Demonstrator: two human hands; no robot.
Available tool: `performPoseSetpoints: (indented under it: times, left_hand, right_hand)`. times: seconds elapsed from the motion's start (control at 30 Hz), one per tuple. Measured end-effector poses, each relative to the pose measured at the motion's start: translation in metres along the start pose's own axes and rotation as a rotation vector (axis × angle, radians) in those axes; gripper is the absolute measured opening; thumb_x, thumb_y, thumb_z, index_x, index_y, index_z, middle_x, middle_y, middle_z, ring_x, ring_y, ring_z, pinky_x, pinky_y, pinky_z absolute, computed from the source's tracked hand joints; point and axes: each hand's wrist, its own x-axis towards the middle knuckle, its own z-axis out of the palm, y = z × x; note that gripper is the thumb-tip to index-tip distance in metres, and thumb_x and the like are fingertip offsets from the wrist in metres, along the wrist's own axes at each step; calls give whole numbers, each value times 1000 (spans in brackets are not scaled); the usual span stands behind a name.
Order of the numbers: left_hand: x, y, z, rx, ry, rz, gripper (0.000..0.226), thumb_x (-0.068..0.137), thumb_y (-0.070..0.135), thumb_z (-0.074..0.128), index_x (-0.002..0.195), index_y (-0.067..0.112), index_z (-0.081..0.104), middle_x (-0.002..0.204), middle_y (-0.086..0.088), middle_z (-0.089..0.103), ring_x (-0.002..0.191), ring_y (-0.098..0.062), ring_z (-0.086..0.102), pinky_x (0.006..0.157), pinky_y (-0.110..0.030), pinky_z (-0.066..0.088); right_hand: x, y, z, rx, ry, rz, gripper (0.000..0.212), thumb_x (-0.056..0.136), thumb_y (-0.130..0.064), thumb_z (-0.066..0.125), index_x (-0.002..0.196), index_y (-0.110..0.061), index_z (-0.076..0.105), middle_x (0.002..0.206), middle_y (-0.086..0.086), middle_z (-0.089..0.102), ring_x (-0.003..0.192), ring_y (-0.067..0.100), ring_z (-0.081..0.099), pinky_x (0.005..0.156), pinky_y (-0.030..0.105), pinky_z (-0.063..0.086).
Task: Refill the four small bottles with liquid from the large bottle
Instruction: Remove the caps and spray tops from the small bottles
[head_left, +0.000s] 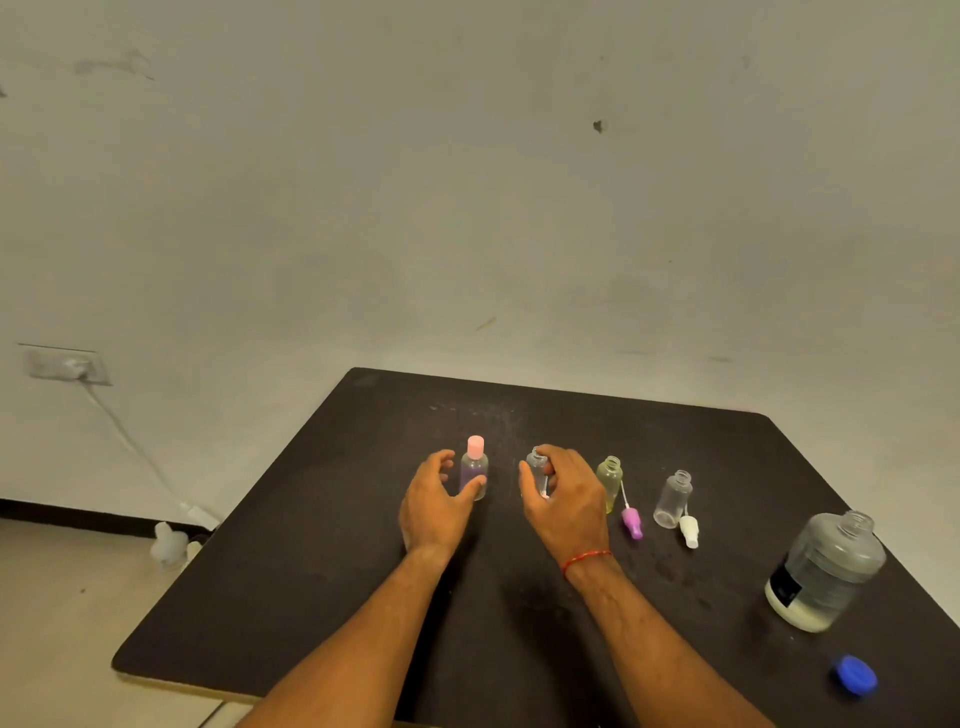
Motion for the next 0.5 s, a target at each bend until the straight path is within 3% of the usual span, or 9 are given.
performPoseSetpoints:
  times: [0.13,0.23,0.4,0.5]
  left_hand:
    - [13,1,9,3,-97,-35,75,81,45,82,145,24,49,143,3,57,129,-17,56,105,-40,51]
    - [20,0,16,15,-140,-39,65,82,42,81,140,25,55,137,3,62,123,-17,60,103,-42,52]
    - [21,-1,12,-35,-135,-10,33,86,39,78,114,30,64,109,10,69,96,-7,61,81,-27,50]
    - [15,1,2,-57,-118,46,26,86,39,78,108,34,64,95,19,64,87,-1,61,71,-21,47]
  right_hand:
    - [8,-16,2,-4,-35,-25,31,83,-26,75,108,-11,68,88,0,65,74,8,58,66,23,55]
    - [8,-21,3,1,-56,-34,32,83,-26,75,110,-11,68,88,-1,64,73,6,57,65,20,54]
    - [7,-22,8,8,-79,-49,31,82,-26,74,109,-13,67,86,-4,61,69,3,52,64,15,48]
    - [12,-25,13,-22,-147,-33,35,84,-34,71,113,-15,65,85,-7,59,69,3,51,65,21,51]
